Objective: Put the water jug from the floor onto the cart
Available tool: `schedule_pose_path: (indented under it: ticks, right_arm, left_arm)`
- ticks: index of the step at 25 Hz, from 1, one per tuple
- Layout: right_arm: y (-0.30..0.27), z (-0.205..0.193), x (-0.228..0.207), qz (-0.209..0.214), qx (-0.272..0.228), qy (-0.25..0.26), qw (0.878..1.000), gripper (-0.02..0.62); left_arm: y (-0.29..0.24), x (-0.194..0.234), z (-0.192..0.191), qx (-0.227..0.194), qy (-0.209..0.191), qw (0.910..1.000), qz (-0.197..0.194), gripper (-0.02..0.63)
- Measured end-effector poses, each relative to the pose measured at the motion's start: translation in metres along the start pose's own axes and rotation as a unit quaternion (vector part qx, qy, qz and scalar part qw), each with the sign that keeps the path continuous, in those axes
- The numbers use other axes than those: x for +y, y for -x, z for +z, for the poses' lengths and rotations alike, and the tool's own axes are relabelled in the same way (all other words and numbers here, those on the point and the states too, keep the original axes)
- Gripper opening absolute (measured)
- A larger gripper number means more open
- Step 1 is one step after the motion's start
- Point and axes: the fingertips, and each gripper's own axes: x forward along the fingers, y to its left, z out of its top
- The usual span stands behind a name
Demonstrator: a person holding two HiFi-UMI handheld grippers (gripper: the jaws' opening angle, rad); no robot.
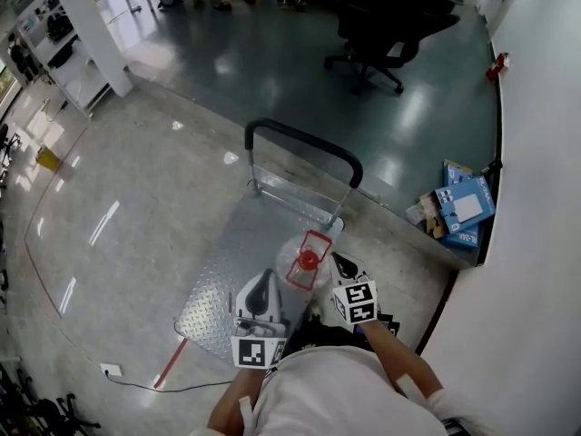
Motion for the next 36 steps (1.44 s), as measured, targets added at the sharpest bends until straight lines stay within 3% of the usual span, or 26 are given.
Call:
schedule_pose_path:
  ticks: [2, 4, 6, 12, 19, 36]
  right_arm:
    - [0.036, 0.041, -0.004, -0.025, -0.098, -0.003, 0.995, 0.012]
    - [0.079, 0.078, -0.001, -0.033, -0.207, -0.001, 0.978, 0.012]
    - [0.105, 0.085, 0.007, -0.024, -0.253, -0.001, 0.967, 0.012]
    - [0.115, 0.059, 0.036, 0.017, -0.216, 0.011, 0.976, 0.011]
    - [0.128, 0.073, 0.028, 0.009, -0.242, 0.008, 0.97, 0.011]
    - [0.131, 0.073, 0.042, 0.024, -0.243, 0.012, 0.97, 0.011]
  left_arm:
    - [0.0, -0.007, 0.008, -0.006, -0.001, 1.0, -0.005, 0.003]
    - [-0.001, -0.013, 0.01, -0.008, -0.003, 0.9999, -0.007, 0.003]
    - [0.001, -0.018, 0.005, -0.001, 0.0, 1.0, -0.005, 0.003]
    - [0.011, -0.023, -0.001, 0.013, 0.012, 0.9998, -0.004, 0.003]
    - [0.013, -0.024, 0.003, 0.004, 0.006, 1.0, 0.003, 0.003]
    - [0.023, -0.024, 0.004, 0.007, 0.009, 0.9999, -0.001, 0.003]
